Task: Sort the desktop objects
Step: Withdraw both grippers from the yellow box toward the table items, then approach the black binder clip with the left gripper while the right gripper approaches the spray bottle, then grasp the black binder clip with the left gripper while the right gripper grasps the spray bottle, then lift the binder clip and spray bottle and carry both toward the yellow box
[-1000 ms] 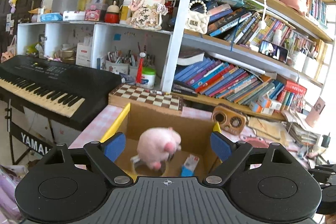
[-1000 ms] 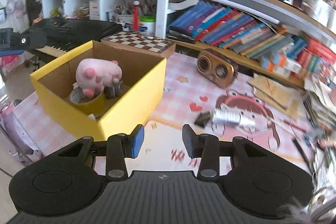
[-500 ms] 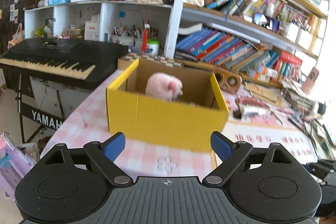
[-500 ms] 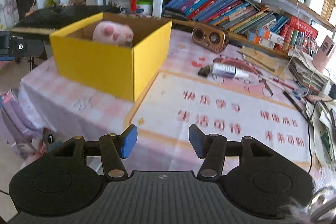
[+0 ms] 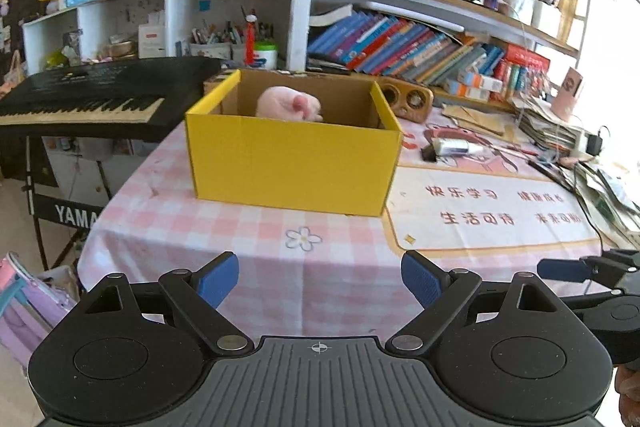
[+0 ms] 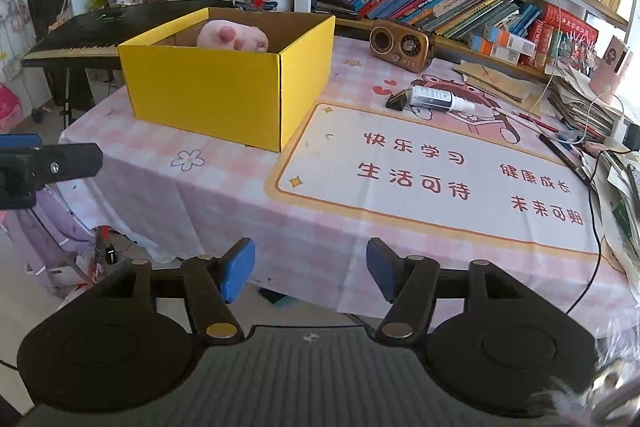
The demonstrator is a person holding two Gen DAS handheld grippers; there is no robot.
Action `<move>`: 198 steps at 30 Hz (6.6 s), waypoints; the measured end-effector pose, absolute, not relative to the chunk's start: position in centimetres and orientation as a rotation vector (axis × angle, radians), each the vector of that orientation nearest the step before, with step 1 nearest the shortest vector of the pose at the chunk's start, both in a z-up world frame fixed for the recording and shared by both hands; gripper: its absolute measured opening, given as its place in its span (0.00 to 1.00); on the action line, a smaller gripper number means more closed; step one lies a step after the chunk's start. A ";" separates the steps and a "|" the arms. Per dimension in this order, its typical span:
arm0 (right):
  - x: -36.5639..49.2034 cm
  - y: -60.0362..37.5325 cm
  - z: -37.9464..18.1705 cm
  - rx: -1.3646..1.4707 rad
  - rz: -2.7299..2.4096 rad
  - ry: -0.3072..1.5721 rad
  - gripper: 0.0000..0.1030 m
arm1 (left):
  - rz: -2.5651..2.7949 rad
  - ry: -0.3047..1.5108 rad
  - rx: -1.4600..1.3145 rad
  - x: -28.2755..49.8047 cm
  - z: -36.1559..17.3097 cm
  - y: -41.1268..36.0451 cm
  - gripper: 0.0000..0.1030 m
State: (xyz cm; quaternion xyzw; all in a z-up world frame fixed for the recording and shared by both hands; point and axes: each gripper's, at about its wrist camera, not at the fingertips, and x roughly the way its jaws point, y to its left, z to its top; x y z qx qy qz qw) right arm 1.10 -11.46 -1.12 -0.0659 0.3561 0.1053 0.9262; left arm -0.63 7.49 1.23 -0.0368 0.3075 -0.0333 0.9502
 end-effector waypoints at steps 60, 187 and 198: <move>9.8 -31.3 -2.2 -0.077 0.065 0.810 0.74 | -0.276 0.738 0.002 11.5 -0.8 -12.9 0.89; 23.4 -32.6 0.7 -0.016 0.449 0.841 0.29 | -0.189 0.600 -0.065 18.0 1.8 -12.3 0.06; 16.7 -29.1 1.2 0.012 0.376 0.857 0.29 | -0.254 0.588 -0.074 13.0 2.6 -8.0 0.06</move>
